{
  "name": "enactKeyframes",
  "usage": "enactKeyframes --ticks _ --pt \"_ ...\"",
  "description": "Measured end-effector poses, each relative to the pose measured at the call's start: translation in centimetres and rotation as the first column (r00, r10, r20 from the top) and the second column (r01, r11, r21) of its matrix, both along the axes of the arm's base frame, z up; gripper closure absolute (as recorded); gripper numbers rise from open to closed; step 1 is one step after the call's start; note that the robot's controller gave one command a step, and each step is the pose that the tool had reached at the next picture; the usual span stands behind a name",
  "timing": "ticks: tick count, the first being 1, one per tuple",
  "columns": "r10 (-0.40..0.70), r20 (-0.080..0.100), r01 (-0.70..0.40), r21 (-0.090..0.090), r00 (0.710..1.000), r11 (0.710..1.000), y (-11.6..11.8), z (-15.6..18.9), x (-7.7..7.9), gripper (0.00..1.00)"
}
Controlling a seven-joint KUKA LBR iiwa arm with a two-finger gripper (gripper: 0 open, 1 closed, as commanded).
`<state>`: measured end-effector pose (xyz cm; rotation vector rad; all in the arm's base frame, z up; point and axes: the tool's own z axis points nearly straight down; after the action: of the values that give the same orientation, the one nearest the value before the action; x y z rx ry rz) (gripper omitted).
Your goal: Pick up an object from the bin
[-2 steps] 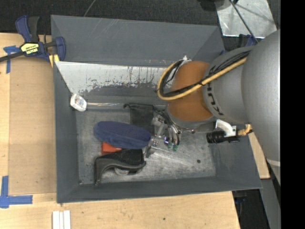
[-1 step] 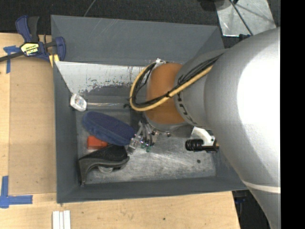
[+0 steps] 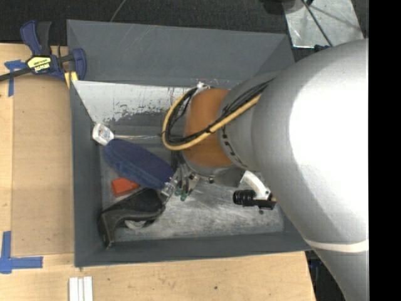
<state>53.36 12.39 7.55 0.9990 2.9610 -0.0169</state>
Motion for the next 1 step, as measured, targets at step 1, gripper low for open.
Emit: enactKeyframes --ticks 1 --pt "0.201 0.003 -0.201 0.002 0.980 0.980 5.25 -0.07 1.08 0.00"
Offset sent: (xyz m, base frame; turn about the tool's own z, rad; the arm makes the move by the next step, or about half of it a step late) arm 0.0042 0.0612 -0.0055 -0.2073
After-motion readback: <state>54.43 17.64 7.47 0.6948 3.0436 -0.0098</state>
